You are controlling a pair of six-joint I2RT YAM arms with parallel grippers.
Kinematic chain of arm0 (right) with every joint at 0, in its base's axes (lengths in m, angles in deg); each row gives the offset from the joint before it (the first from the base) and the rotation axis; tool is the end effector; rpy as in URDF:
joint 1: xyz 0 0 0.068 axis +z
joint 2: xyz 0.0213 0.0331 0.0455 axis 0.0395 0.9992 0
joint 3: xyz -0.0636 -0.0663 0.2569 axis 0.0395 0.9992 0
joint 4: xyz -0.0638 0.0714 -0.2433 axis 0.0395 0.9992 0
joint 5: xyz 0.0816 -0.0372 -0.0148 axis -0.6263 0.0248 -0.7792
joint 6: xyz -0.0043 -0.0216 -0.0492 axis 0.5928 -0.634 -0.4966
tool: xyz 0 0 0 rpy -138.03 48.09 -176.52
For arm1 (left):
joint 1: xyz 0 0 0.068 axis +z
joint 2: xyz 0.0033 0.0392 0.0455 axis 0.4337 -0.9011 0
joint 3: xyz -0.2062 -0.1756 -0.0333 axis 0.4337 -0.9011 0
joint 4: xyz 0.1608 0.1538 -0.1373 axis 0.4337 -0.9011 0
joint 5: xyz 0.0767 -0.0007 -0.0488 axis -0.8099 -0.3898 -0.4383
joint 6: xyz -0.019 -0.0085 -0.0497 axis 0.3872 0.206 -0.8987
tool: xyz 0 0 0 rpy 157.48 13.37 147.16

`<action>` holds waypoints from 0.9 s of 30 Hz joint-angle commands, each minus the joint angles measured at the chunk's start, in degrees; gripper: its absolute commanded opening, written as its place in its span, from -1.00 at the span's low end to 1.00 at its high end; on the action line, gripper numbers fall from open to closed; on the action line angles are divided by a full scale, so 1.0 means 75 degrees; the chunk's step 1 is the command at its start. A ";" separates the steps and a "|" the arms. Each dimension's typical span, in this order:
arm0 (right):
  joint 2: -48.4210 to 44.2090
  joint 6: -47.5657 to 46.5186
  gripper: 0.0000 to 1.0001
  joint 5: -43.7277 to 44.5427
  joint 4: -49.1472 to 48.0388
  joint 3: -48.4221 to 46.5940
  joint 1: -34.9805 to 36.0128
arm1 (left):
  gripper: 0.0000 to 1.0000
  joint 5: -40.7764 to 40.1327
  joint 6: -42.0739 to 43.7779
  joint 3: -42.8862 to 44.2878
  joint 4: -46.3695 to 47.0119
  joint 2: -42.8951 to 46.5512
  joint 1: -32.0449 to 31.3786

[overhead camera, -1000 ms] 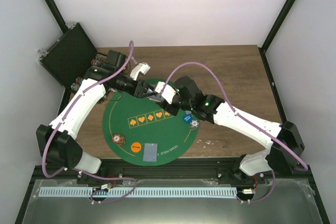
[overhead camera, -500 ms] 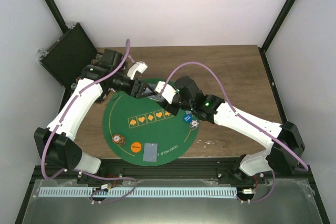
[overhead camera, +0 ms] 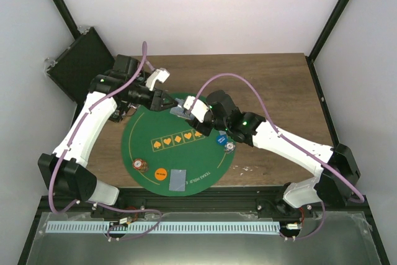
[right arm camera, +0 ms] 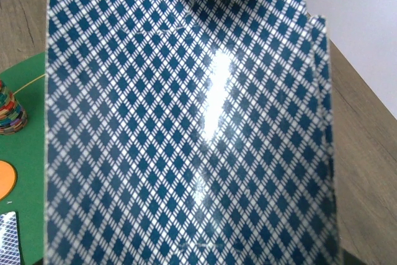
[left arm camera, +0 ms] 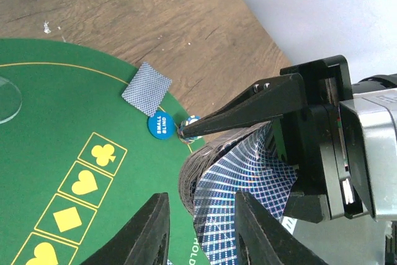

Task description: Distribute texas hold em gaming equipment

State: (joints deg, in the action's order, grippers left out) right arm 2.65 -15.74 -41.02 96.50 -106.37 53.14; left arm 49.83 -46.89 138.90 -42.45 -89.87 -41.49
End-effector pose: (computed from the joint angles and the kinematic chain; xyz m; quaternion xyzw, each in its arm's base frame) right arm 0.1980 0.2468 0.3086 -0.5213 0.6998 0.1527 0.4639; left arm 0.2630 -0.1022 0.3630 0.3023 0.8283 -0.4107 0.2322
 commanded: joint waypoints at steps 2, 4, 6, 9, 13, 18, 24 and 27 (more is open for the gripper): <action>-0.0136 -0.0139 -0.05 0.0128 -0.0020 -0.0242 0.0049 | -0.45 0.0269 0.0097 -0.0047 -0.0008 -0.0002 -0.0004; -0.0144 -0.0153 -0.05 0.0127 0.0006 -0.0260 0.0048 | -0.54 0.0404 0.0132 -0.0041 -0.0059 -0.0031 -0.0004; -0.0135 -0.0169 -0.05 0.0159 0.0033 -0.0273 0.0049 | -0.54 0.0541 0.0195 -0.0021 -0.0142 -0.0046 -0.0004; -0.0145 -0.0206 -0.05 0.0201 0.0006 -0.0272 0.0038 | -0.48 0.0538 0.0253 -0.0068 -0.0187 -0.0025 -0.0010; -0.0111 -0.0221 -0.06 0.0141 0.0007 -0.0343 0.0049 | -0.51 0.0438 0.0238 -0.0243 -0.0082 -0.0066 -0.0017; -0.0120 -0.0270 -0.06 0.0128 0.0044 -0.0413 0.0048 | -0.64 0.0516 0.0281 -0.0168 -0.0170 -0.0121 -0.0016; -0.0128 -0.0317 -0.06 0.0308 0.0082 -0.0333 0.0006 | -1.00 0.0414 0.0447 0.0068 -0.0310 0.0060 -0.0010; -0.0153 -0.0310 -0.06 0.0397 0.0088 -0.0183 -0.0158 | -1.00 0.0265 0.0690 0.0241 -0.0526 0.0138 0.0003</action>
State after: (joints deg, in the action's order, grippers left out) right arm 2.65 -17.44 -39.59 97.76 -106.43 53.01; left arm 52.56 -44.93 138.02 -44.29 -90.61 -41.49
